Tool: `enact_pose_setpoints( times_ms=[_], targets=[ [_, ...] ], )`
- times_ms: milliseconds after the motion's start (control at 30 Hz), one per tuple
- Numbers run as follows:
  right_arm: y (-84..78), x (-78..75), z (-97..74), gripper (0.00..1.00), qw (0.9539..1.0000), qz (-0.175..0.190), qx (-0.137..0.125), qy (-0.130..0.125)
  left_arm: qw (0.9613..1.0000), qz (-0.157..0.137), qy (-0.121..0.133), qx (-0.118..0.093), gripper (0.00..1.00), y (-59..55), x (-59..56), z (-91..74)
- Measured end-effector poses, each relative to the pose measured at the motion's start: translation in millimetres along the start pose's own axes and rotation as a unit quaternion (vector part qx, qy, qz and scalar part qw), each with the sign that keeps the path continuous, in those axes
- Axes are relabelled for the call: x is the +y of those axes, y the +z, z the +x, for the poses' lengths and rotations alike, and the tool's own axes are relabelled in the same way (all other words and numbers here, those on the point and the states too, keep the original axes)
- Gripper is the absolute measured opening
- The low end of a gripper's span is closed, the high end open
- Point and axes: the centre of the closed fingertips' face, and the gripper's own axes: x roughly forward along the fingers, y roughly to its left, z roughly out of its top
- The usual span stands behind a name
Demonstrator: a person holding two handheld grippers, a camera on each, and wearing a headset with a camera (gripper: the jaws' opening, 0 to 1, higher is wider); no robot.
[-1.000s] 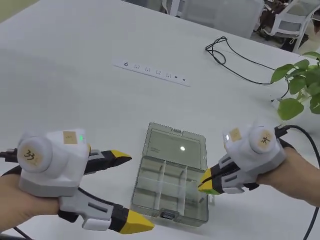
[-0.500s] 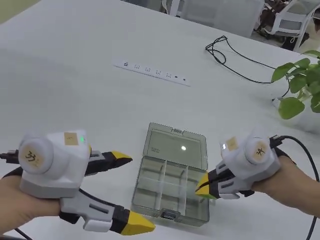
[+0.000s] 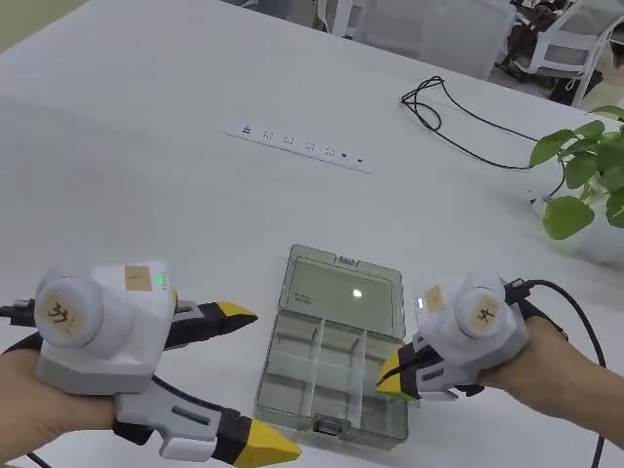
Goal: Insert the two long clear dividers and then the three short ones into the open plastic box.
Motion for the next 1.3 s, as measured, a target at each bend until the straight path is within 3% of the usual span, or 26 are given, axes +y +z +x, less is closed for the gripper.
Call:
enact_pose_setpoints(
  times_ms=[400,733,900,1067,1167,1300],
  targets=[
    [-0.7,0.5,0.2,0.04,1.0000,0.006,0.003,-0.004,1.0000,0.002,0.000,0.003,0.91,-1.9,0.3,-0.5],
    [4.0,-3.8,-20.4,0.12,0.9978,0.043,-0.035,-0.036,1.0000,0.003,0.006,0.006,0.95,-3.0,0.8,-4.1],
    [8.3,-6.1,-39.9,0.18,0.9906,0.088,-0.083,-0.064,0.9999,0.005,0.009,0.009,0.97,-3.3,1.6,-5.3],
    [5.5,-3.8,-58.0,0.25,0.9823,0.123,-0.114,-0.083,0.9997,0.012,0.013,0.014,1.00,-4.8,3.0,-7.0],
    [3.3,-1.9,-68.7,0.29,0.9732,0.153,-0.140,-0.099,0.9997,0.013,0.015,0.018,1.00,-5.5,4.0,-8.6],
    [-5.6,5.0,-79.6,0.33,0.9672,0.171,-0.152,-0.111,0.9995,0.015,0.014,0.024,1.00,-6.6,4.1,-10.3]
  ],
)
